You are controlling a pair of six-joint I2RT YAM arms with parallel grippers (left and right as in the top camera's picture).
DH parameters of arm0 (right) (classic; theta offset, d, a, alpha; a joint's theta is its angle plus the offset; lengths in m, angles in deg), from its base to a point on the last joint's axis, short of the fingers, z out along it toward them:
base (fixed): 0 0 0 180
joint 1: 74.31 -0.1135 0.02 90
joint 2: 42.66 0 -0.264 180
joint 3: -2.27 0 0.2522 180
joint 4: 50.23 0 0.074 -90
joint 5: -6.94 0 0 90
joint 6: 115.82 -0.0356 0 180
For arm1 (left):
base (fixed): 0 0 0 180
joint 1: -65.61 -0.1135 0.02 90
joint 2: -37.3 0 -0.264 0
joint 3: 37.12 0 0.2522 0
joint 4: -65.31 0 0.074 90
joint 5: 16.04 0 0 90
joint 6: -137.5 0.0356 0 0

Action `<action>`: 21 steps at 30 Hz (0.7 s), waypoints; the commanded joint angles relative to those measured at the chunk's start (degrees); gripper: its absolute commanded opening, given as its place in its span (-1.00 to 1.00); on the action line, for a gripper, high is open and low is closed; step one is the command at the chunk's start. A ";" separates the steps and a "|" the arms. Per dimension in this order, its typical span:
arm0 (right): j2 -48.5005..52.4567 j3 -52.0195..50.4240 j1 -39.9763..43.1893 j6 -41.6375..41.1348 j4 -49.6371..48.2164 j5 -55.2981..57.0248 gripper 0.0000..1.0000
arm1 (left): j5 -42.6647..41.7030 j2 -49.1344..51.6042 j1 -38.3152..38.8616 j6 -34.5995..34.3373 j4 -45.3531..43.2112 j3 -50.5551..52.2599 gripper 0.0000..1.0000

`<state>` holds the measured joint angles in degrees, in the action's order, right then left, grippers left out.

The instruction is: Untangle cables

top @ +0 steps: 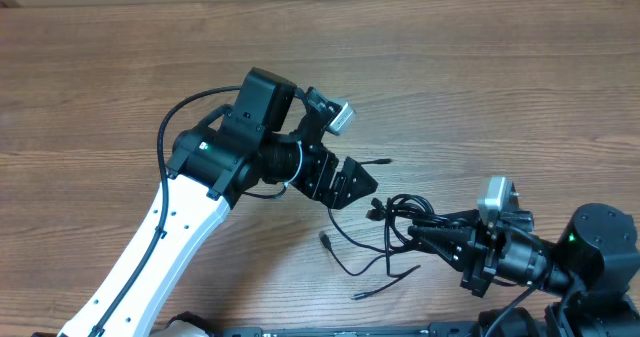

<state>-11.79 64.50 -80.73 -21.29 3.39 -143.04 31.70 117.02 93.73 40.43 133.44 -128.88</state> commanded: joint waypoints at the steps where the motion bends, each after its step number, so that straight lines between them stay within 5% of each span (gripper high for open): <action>1: -0.57 1.01 0.00 0.00 -2.78 -5.77 -0.92 | -2.78 -0.33 0.07 -0.50 -0.28 0.00 0.99; 7: -0.57 1.01 0.00 -4.24 -5.31 -6.14 -0.92 | -0.09 -0.33 0.07 -0.68 0.90 0.00 0.99; 12: -0.57 1.01 0.00 -16.39 -13.22 -6.14 -0.92 | 1.27 -0.33 0.09 -0.68 0.81 0.00 0.99; 21: -0.57 1.01 0.00 -25.79 -19.74 -6.12 -0.92 | -5.62 -0.33 0.44 2.82 0.22 0.00 0.99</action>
<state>-11.79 64.50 -80.73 -41.02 -14.47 -148.81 30.94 117.02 93.73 41.11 134.32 -128.88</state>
